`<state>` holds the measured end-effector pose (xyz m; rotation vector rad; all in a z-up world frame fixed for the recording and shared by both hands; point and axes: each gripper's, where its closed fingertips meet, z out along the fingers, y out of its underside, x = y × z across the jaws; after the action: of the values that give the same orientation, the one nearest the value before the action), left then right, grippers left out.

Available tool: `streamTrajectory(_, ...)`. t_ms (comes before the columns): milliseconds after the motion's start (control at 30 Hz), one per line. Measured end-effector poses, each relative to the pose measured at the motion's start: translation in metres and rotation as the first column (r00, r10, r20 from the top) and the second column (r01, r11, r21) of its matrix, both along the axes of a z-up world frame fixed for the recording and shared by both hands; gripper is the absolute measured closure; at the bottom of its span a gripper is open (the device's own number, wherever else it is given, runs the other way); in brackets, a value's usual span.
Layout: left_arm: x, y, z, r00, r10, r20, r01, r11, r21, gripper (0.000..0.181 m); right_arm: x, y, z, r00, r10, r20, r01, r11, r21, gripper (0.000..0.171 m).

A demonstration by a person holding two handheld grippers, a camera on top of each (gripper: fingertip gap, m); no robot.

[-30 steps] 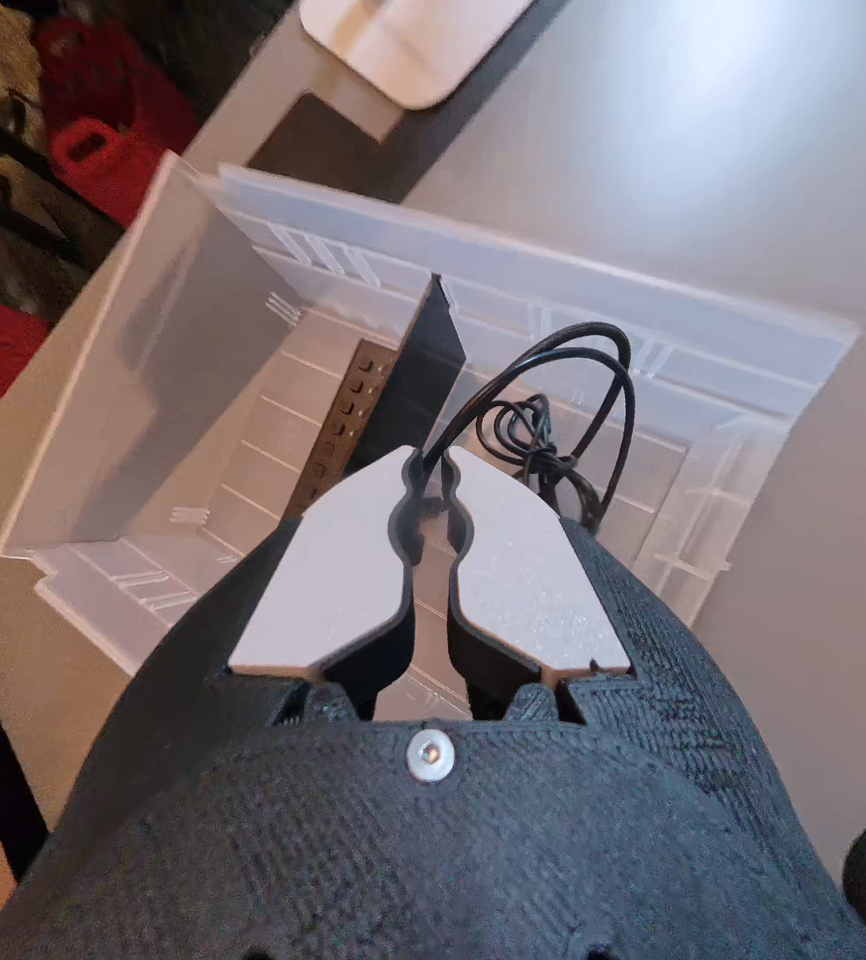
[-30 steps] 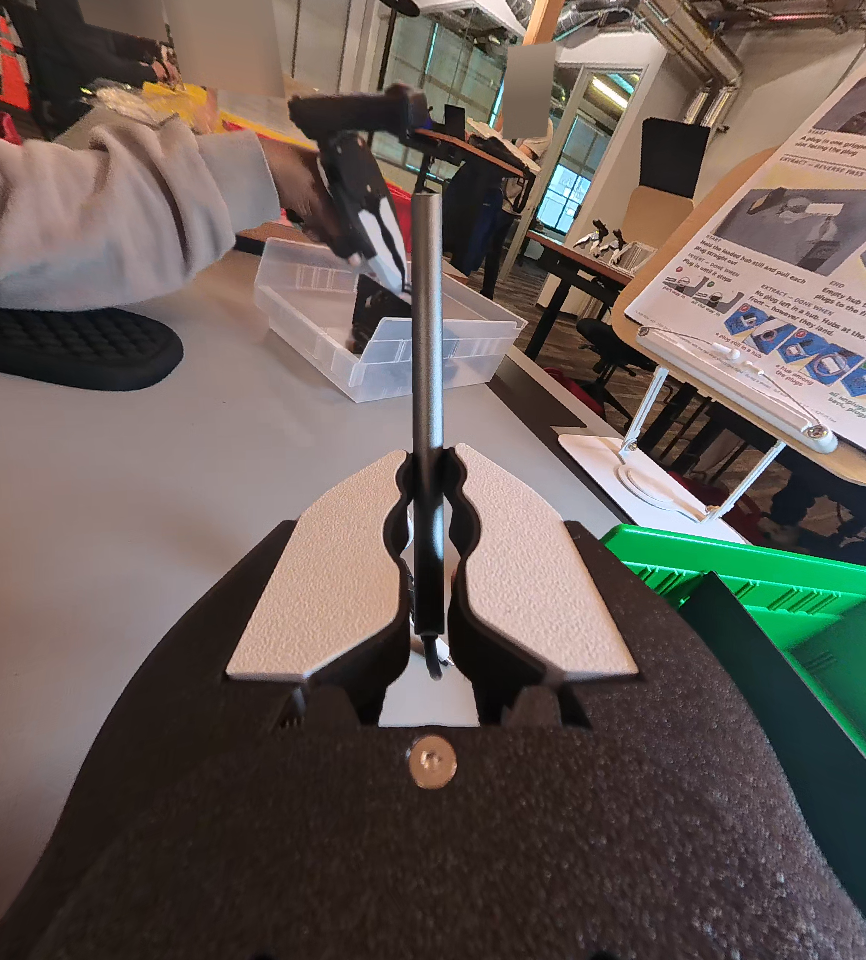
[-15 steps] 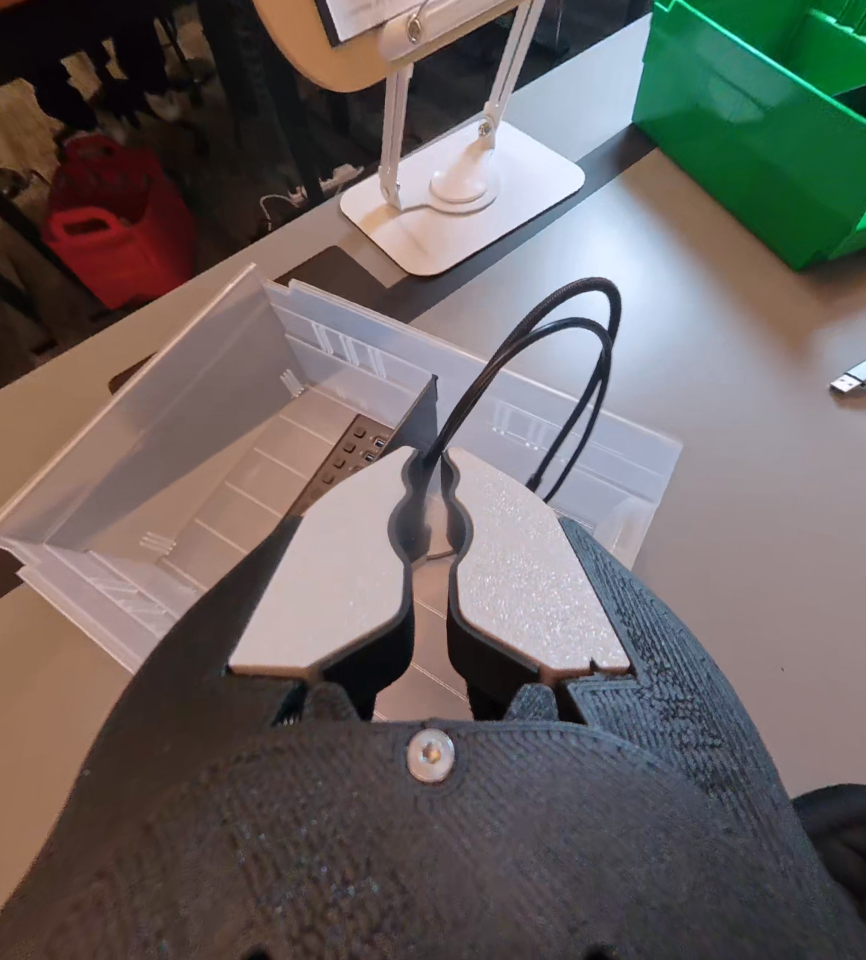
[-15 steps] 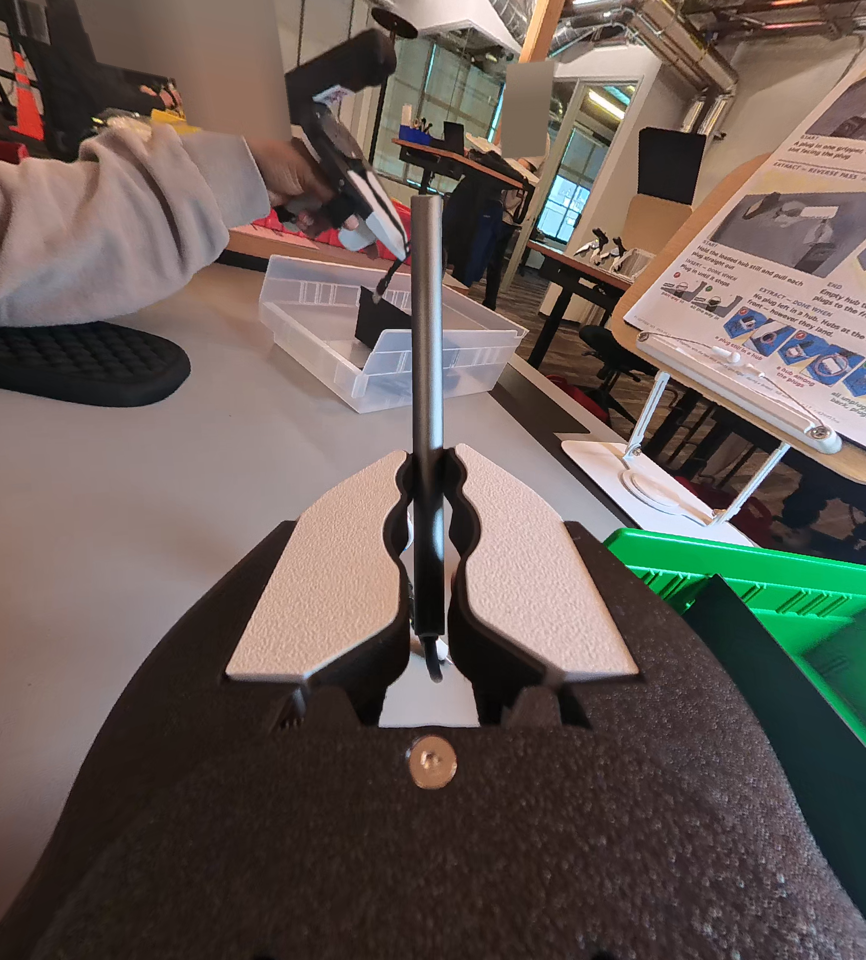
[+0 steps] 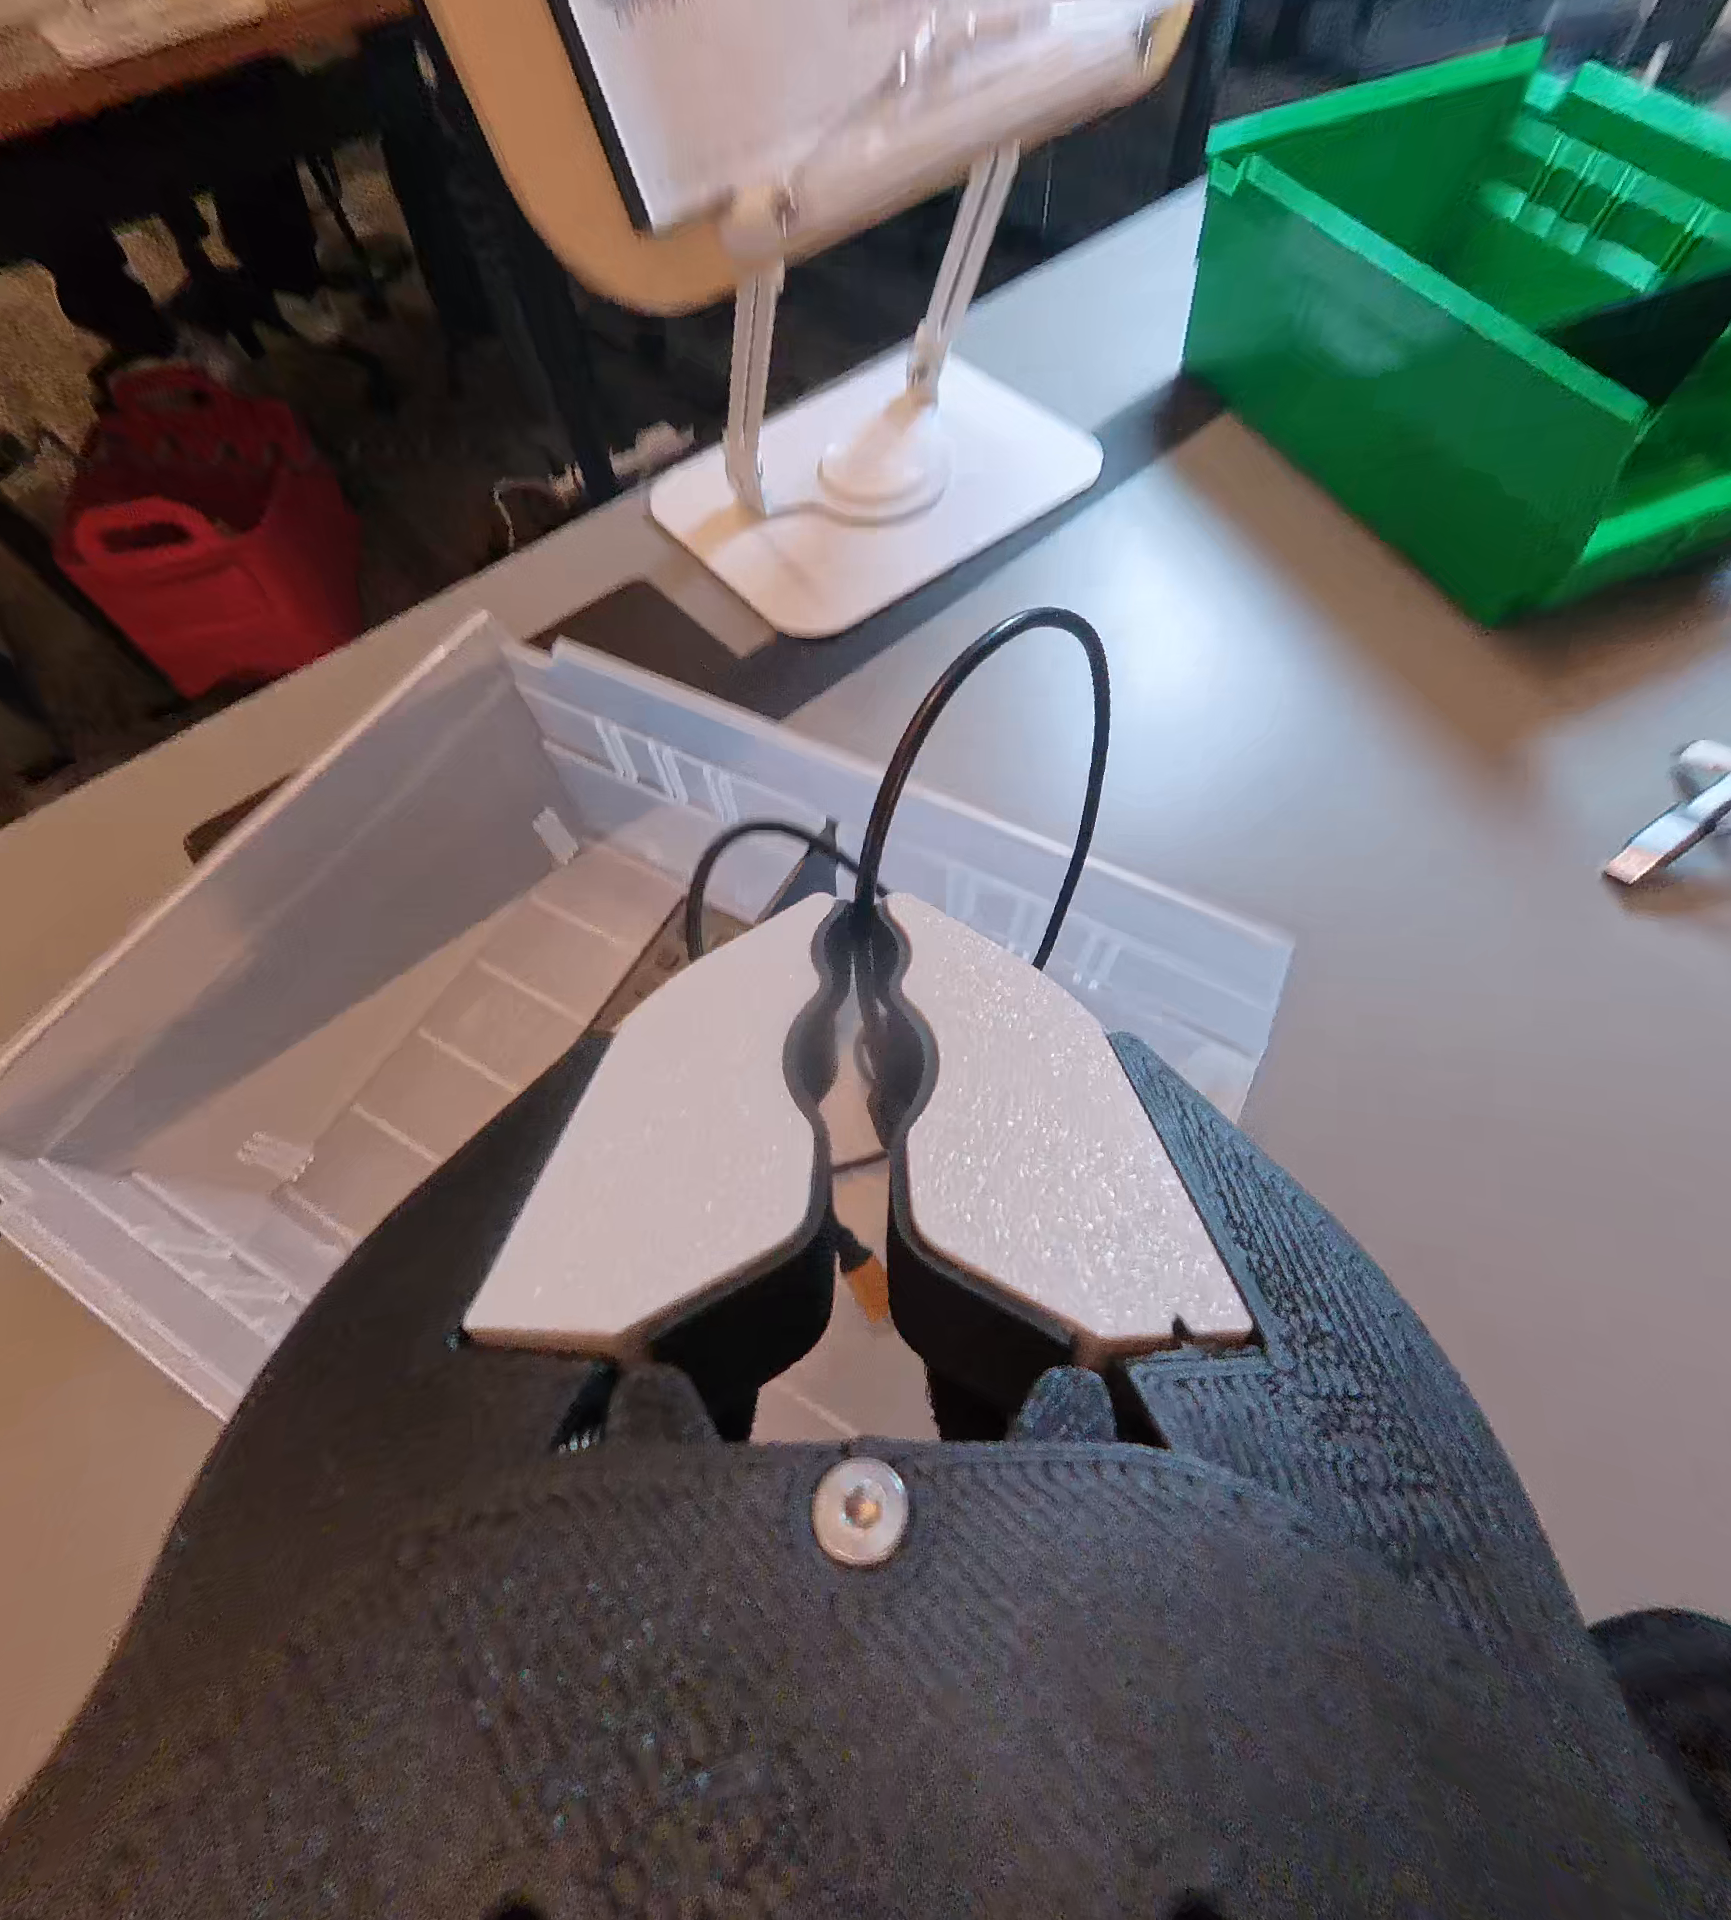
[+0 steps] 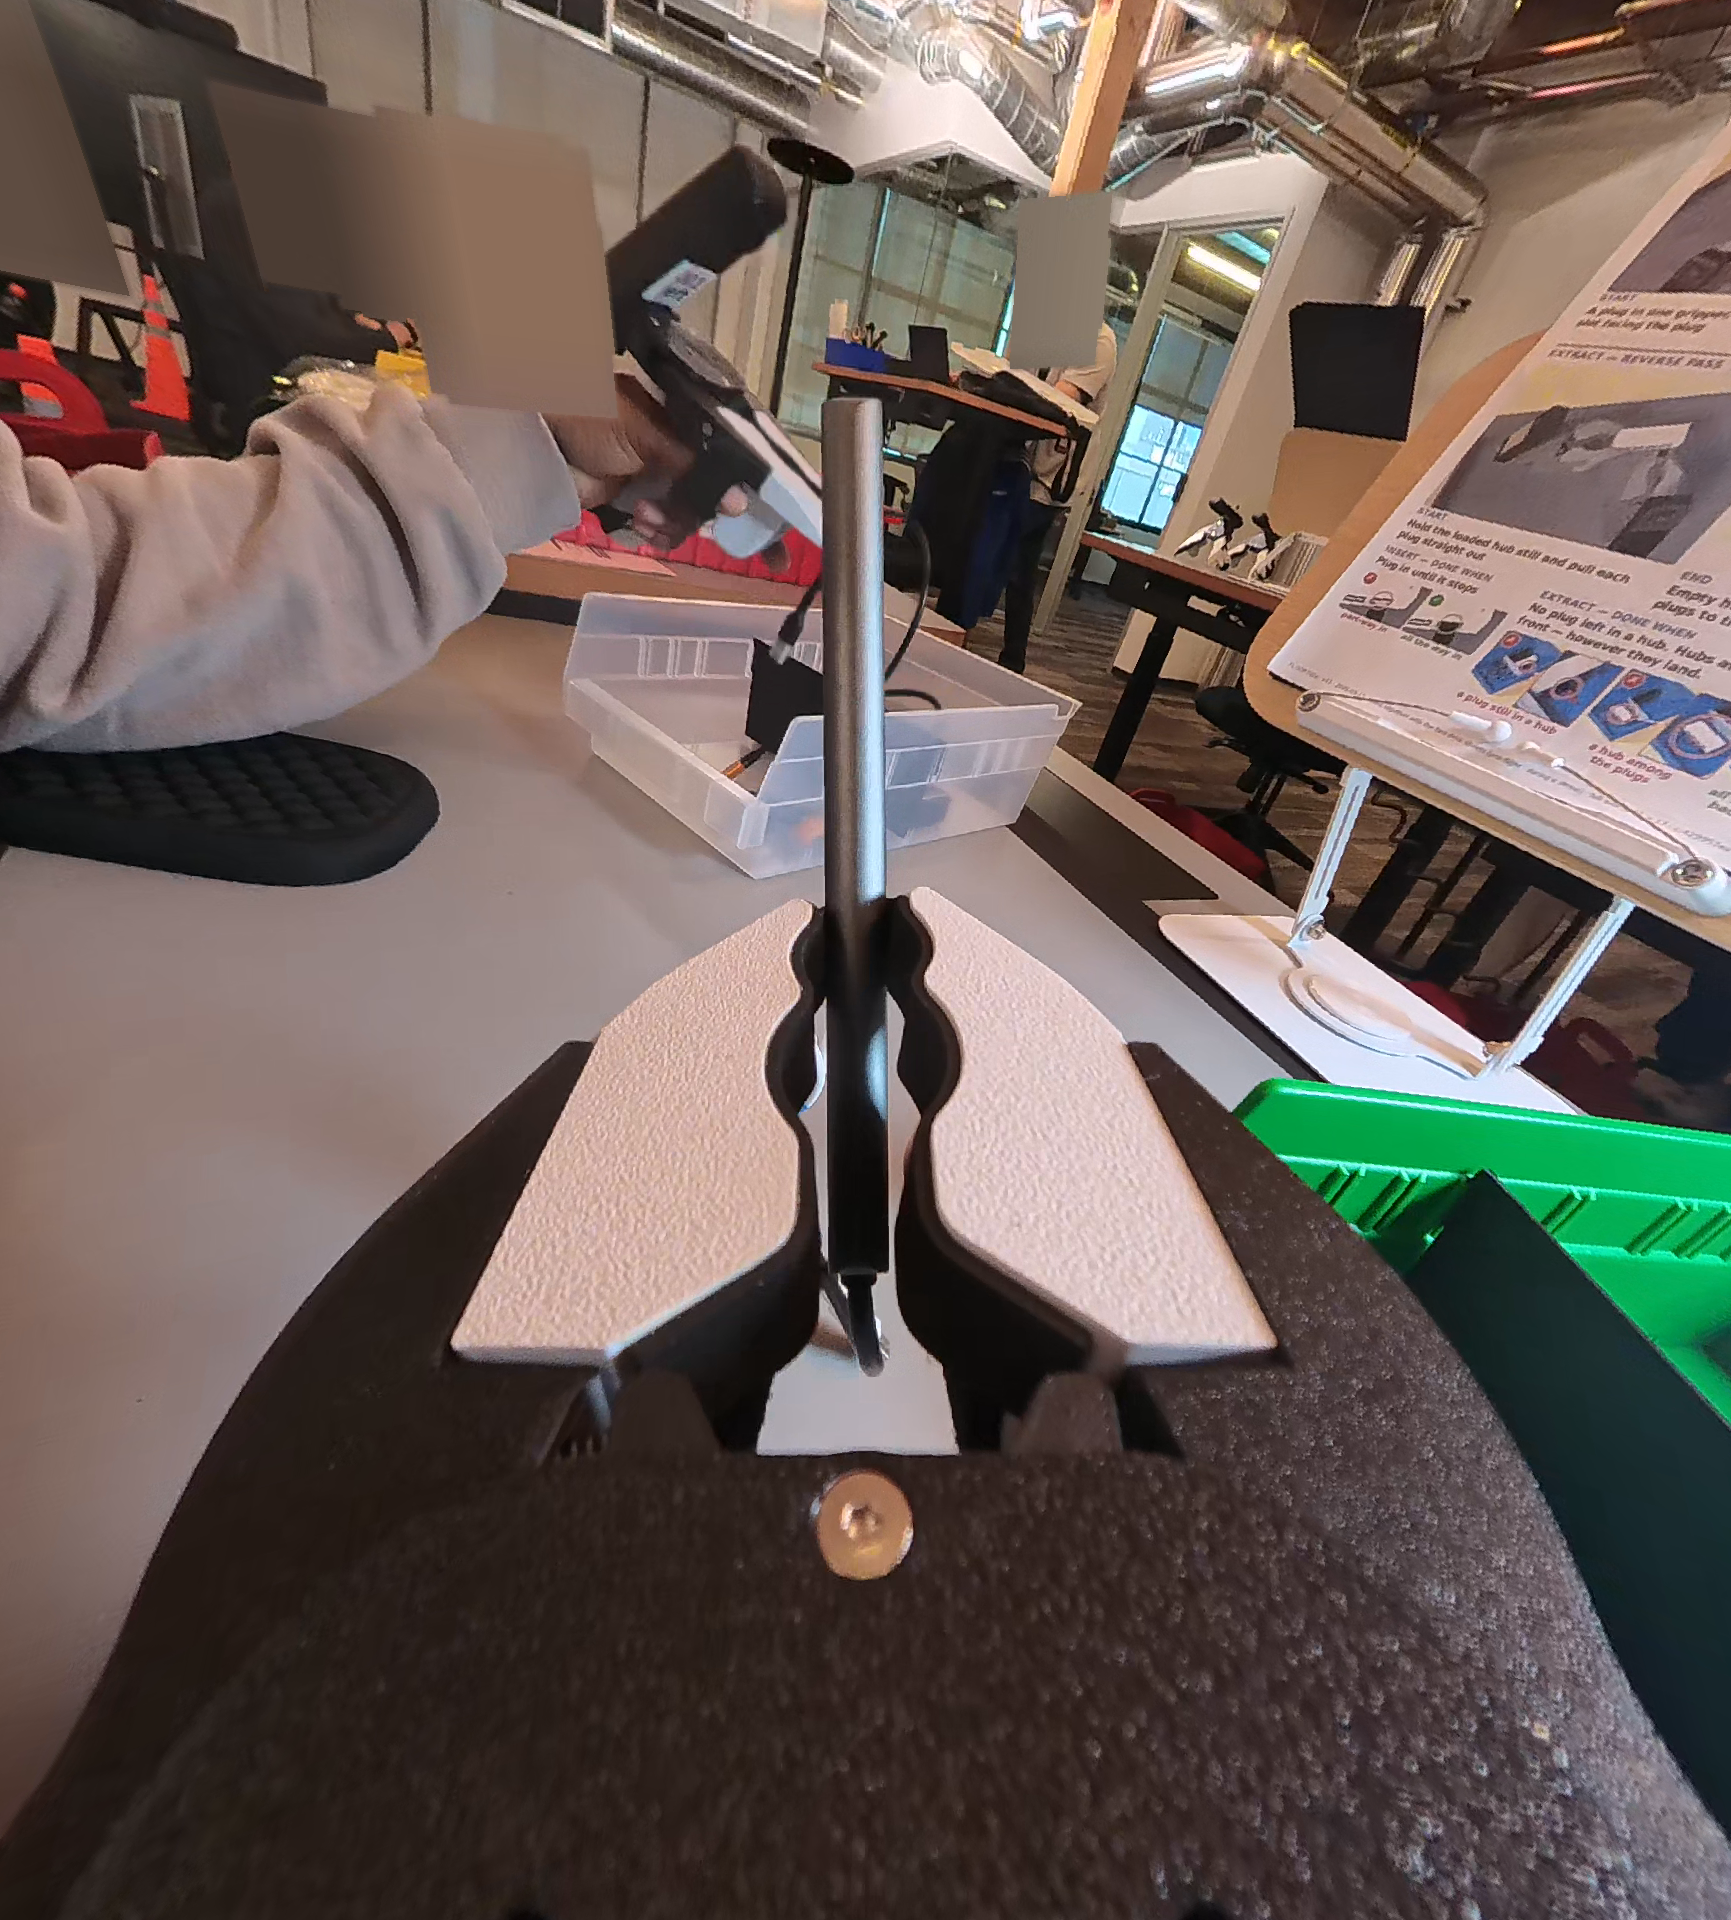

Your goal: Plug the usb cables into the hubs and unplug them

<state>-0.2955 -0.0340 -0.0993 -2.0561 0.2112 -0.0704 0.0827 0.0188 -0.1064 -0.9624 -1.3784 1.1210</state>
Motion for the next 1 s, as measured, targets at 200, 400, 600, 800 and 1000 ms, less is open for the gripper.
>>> streamTrajectory(200,0.017,-0.009,0.054,0.996,-0.049,0.072,0.034,0.979,0.199,0.178,0.003,0.002,0.006,0.999,0.007,-0.032,-0.008,0.999,-0.033,0.161)
streamTrajectory(400,0.094,-0.016,0.082,0.945,-0.308,0.111,0.272,0.926,0.261,0.178,0.007,0.002,0.015,0.997,0.021,-0.08,-0.026,0.998,-0.064,0.161)
streamTrajectory(600,0.23,-0.004,-0.007,0.735,-0.649,0.196,0.67,0.739,-0.065,0.178,0.018,0.012,0.028,0.989,0.009,-0.15,-0.026,0.994,-0.11,0.161)
streamTrajectory(800,0.282,0.019,-0.117,0.756,-0.643,0.118,0.632,0.671,-0.387,0.177,0.024,0.018,0.034,0.985,-0.007,-0.172,-0.012,0.994,-0.112,0.161)
streamTrajectory(1000,0.29,0.039,-0.076,0.781,-0.624,0.011,0.619,0.773,-0.139,0.152,0.021,0.004,0.036,0.98,0.056,-0.192,-0.082,0.988,-0.128,0.161)
